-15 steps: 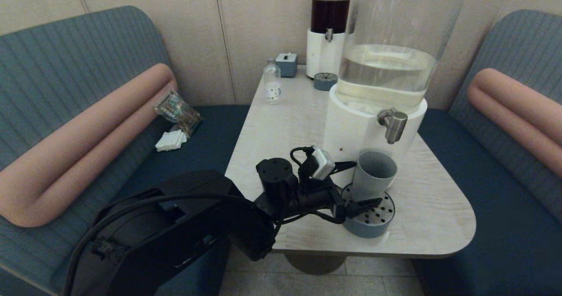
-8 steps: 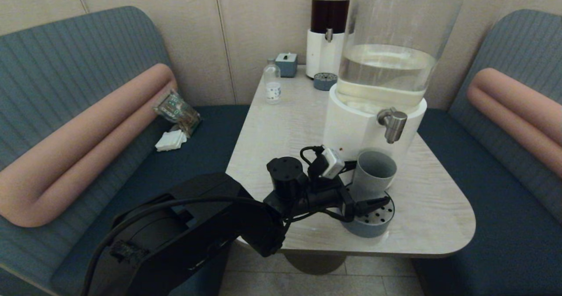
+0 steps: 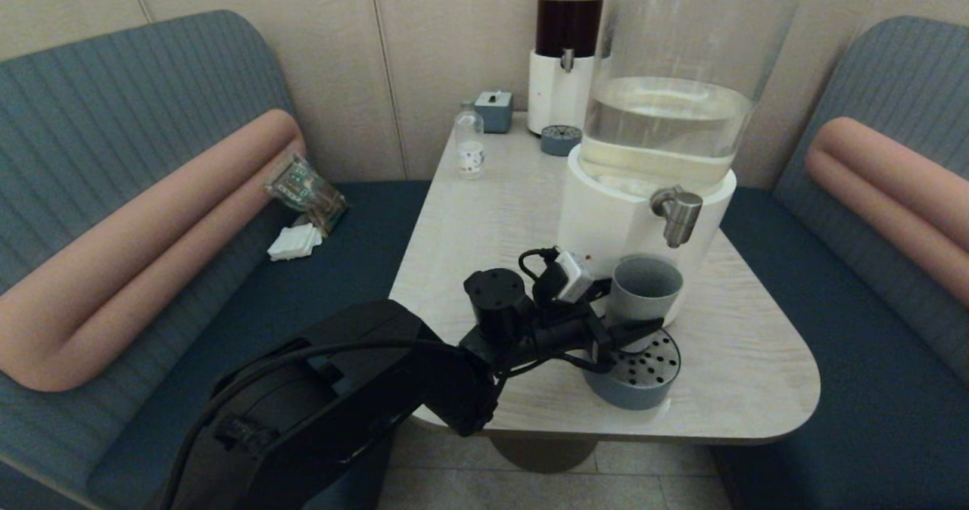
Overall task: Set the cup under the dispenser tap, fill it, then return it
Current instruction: Place the cup next to the water dispenser
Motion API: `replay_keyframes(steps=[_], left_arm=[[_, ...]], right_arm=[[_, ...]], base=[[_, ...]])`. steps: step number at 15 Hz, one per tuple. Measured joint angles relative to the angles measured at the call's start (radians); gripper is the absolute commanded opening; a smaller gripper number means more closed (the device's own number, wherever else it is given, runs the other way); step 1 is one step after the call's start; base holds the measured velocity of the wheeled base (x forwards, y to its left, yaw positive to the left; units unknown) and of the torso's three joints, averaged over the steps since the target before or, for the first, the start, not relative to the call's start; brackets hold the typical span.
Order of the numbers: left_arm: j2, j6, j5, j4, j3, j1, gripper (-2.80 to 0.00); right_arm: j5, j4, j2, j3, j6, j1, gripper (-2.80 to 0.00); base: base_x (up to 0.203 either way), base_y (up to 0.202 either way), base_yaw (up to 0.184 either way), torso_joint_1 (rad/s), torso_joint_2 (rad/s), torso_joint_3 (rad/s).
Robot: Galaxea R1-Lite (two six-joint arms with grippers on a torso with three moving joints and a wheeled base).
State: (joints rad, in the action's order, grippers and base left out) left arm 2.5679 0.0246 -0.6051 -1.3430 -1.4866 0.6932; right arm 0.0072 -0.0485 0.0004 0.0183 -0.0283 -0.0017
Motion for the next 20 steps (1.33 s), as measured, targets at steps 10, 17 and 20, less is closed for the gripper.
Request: replay_keyframes(steps=[10,17,20], left_arm=[[-0.135,-0.005,0.028,-0.054,0.225,0.001,-2.8],[-0.336,-0.056,0.058,-0.156,0.503,-0.033,-2.8],[-0.412,-0.069,0.063,-0.173,0.584,-0.112,-2.8]], right_arm=[[0.0,0.0,0.0,0.0,0.0,0.0,-2.8],[0.0,0.0,0.0,0.0,0.0,0.0,-2.8],[0.0,0.0,0.0,0.0,0.0,0.0,-2.8]], base=[[0.0,0.0,0.0,0.0,0.0,0.0],[0.0,0.0,0.0,0.0,0.0,0.0],[0.0,0.0,0.0,0.0,0.0,0.0]])
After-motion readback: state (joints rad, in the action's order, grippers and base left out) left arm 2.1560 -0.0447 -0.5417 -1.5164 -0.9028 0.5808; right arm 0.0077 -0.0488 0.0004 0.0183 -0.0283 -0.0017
